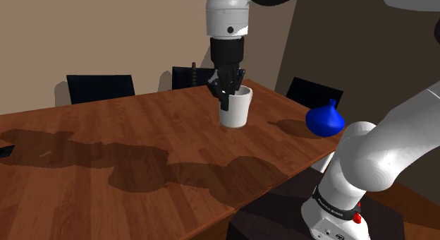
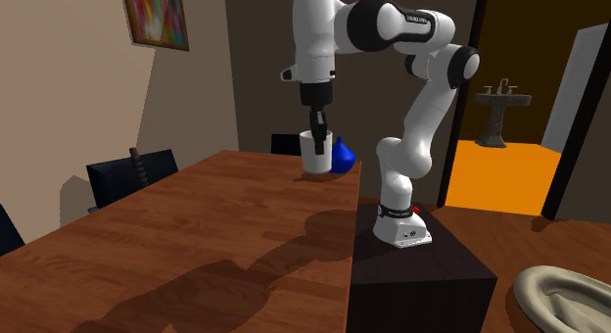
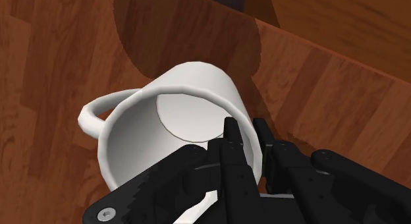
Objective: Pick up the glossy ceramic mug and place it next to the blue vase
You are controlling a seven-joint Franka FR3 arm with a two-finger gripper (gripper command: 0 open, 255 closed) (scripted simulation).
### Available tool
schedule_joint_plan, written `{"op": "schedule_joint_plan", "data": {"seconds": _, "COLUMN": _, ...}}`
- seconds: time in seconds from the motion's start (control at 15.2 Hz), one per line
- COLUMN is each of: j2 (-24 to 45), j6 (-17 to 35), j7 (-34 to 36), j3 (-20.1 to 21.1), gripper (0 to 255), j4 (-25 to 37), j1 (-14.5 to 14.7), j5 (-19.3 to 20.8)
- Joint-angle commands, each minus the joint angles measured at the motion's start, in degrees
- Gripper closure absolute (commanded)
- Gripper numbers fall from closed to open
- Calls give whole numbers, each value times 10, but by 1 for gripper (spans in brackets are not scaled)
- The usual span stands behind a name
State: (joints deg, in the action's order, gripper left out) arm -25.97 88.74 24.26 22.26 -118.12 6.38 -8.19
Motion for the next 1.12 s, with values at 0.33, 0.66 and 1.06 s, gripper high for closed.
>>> {"op": "schedule_joint_plan", "data": {"seconds": 0.33, "j2": -29, "j6": -34, "j7": -44, "j3": -39, "gripper": 255, "j4": 2, "j1": -10, "j5": 12}}
{"op": "schedule_joint_plan", "data": {"seconds": 0.66, "j2": -75, "j6": -40, "j7": -116, "j3": -97, "gripper": 255, "j4": -42, "j1": -25, "j5": 37}}
{"op": "schedule_joint_plan", "data": {"seconds": 1.06, "j2": -110, "j6": -44, "j7": -201, "j3": -168, "gripper": 255, "j4": -74, "j1": -48, "j5": 79}}
